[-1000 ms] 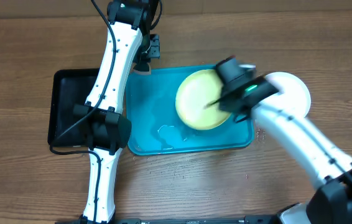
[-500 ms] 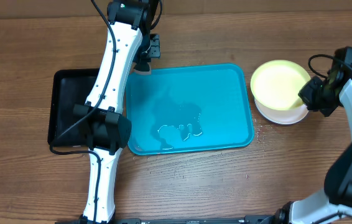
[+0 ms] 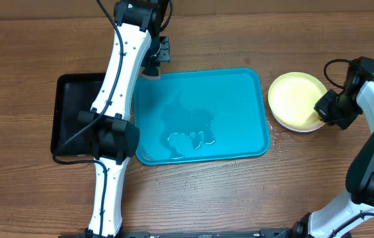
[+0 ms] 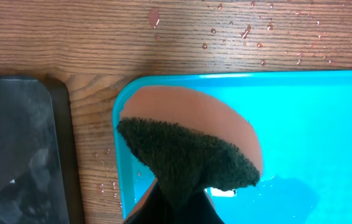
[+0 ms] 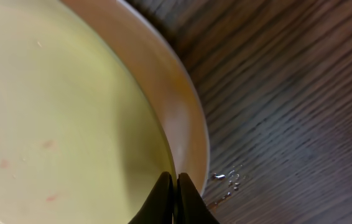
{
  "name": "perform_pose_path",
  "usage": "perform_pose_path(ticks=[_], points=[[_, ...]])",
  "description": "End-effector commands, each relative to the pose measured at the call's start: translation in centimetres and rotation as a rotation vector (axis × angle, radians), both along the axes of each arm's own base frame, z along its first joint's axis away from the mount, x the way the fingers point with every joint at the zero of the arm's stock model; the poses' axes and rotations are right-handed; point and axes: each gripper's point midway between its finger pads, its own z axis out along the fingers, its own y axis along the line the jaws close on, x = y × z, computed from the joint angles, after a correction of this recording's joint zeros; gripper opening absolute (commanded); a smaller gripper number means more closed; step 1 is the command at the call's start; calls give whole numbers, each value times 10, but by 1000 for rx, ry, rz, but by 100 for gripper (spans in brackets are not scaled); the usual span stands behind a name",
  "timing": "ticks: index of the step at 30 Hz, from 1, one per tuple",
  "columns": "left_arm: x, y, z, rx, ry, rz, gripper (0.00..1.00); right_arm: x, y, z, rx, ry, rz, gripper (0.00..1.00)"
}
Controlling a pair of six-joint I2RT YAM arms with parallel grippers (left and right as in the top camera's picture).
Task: Clean dirty plates on tray and stack at the side
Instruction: 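Lower the yellow plate onto the plate stack and release, then move the left gripper to the black tray and drop the sponge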
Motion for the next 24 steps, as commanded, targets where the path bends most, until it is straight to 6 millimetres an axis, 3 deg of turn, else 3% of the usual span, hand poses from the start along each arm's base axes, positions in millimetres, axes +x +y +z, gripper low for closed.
perform_pose_path(ticks=[1, 3, 5, 6, 8, 10, 14, 15, 16, 17, 19, 21, 24], points=[[-2, -4, 0, -4, 7, -23, 4, -6, -17, 3, -48, 16, -40, 4], [-3, -4, 0, -3, 9, -24, 4, -8, -20, 2, -45, 16, -49, 4], [-3, -4, 0, 1, 11, -35, 4, -9, -20, 2, -39, 19, -49, 10], [-3, -3, 0, 3, 11, -46, 4, -9, -19, 2, -39, 22, -46, 16], [-5, -2, 4, 4, 12, -46, 4, -9, -18, 3, -33, 20, -46, 37], [-8, 6, 14, 24, 3, -33, 4, -7, -16, 8, -17, 16, -43, 43], [-15, 27, 54, 33, -65, 18, 4, 4, -5, 34, 12, -17, 27, 47], [-18, 30, 67, 13, -91, 25, 4, 8, -2, 45, 11, -31, 48, 53], [-20, 32, 78, -7, -112, 30, 4, 12, 2, 55, 9, -45, 60, 63], [-24, 35, 93, -26, -143, 37, 4, 17, 6, 67, 4, -63, 74, 80], [-32, 42, 117, -47, -191, 48, 4, 24, 15, 88, -5, -101, 102, 100], [-45, 52, 141, -54, -235, 59, 4, 30, 27, 108, -13, -146, 137, 100], [-64, 64, 153, -44, -237, 76, 4, 35, 46, 125, -26, -195, 188, 100]])
